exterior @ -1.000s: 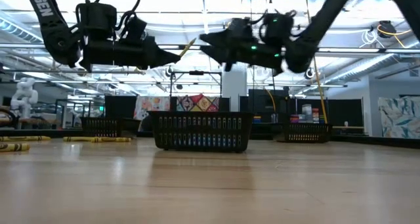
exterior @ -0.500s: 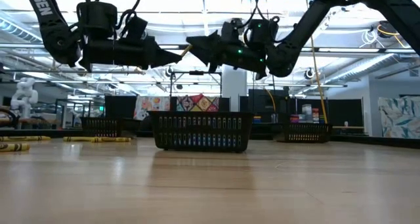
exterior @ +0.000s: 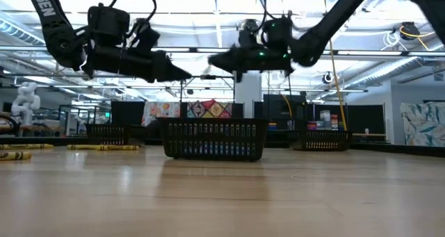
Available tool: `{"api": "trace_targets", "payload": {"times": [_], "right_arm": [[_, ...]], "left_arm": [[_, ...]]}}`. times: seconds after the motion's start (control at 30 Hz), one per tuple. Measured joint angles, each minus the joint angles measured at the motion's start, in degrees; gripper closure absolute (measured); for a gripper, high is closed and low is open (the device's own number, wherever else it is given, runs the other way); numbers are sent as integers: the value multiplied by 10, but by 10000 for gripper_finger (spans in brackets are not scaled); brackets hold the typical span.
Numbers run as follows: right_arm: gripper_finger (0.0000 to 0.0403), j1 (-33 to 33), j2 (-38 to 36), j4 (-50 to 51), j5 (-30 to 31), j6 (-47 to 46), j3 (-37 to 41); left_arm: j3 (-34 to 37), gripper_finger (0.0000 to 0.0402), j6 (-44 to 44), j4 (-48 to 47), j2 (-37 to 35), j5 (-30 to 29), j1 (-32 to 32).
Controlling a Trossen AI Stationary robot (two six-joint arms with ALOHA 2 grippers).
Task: Sort crayons
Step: Put the yellow crayon into the top right black bin, then put the pink crayon into the top left black bin
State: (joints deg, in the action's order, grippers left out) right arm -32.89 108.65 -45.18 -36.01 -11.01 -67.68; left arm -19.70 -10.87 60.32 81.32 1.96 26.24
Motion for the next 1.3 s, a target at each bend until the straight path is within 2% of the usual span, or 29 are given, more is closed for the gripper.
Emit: {"api": "trace_targets", "payload": {"times": [0.07, 0.13, 0.23, 0.3, 0.33, 0.4, 0.6, 0.8, 0.93, 1.0, 1.17, 1.23, 1.3], "right_arm": [[398, -17, -44, 141, 23, 68, 0], [398, -35, -95, 293, 85, 147, 0], [397, -58, -161, 515, 243, 262, -7], [397, -73, -185, 634, 330, 303, -7], [397, -81, -191, 684, 345, 321, -6], [397, -98, -193, 745, 335, 352, 2], [397, -149, -157, 736, 353, 432, 51], [391, -155, -130, 756, 352, 481, 52], [359, -153, -130, 777, 425, 501, 52], [335, -150, -134, 776, 450, 489, 52], [287, -138, -159, 786, 447, 411, 51], [280, -135, -173, 786, 446, 383, 51], [280, -129, -188, 779, 414, 361, 51]], "left_arm": [[0, 238, 0, -22, 0, -21, 0], [0, 215, 0, -41, 0, -39, 0], [0, 192, 0, -56, 0, -55, 0], [0, 185, 0, -58, 0, -55, 0], [0, 184, 0, -56, 0, -55, 0], [0, 183, 0, -55, 0, -55, 0], [0, 182, 1, -58, 0, -55, -1], [0, 182, 18, -74, 0, -54, -6], [0, 182, 38, -73, 0, -57, -9], [0, 182, 57, -73, 0, -57, -9], [0, 182, 91, -96, -4, -73, -31], [0, 182, 101, -135, -21, -100, -58], [-7, 182, 110, -198, -47, -139, -95]]}}
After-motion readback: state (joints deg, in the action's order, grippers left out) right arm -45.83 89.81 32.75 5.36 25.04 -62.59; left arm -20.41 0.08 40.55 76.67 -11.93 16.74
